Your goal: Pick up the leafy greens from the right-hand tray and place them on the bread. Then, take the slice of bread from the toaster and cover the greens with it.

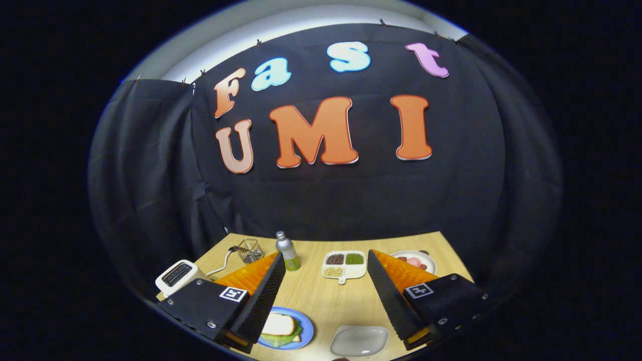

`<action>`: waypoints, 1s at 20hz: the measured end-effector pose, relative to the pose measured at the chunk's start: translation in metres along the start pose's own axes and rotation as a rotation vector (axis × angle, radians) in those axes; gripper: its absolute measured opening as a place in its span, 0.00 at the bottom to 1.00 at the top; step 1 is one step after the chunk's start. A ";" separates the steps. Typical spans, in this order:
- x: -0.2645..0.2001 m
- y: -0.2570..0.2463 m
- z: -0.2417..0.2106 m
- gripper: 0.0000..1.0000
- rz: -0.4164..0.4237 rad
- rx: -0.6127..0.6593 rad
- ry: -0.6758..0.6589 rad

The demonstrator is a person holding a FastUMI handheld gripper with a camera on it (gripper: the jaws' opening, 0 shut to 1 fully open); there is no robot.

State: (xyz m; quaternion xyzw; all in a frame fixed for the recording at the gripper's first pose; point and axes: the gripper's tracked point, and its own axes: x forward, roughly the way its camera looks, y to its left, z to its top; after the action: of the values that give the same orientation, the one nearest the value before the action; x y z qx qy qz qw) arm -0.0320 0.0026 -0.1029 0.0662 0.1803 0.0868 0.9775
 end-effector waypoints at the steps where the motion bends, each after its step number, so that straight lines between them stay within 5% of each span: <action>1: -0.005 -0.003 0.012 0.99 -0.018 -0.013 -0.030; 11: -0.053 -0.030 0.070 0.98 -0.121 -0.068 -0.195; 20: -0.060 -0.023 0.100 0.98 -0.129 -0.078 -0.267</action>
State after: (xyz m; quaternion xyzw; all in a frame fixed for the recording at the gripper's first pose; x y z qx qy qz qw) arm -0.0472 -0.0417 0.0061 0.0273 0.0489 0.0210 0.9982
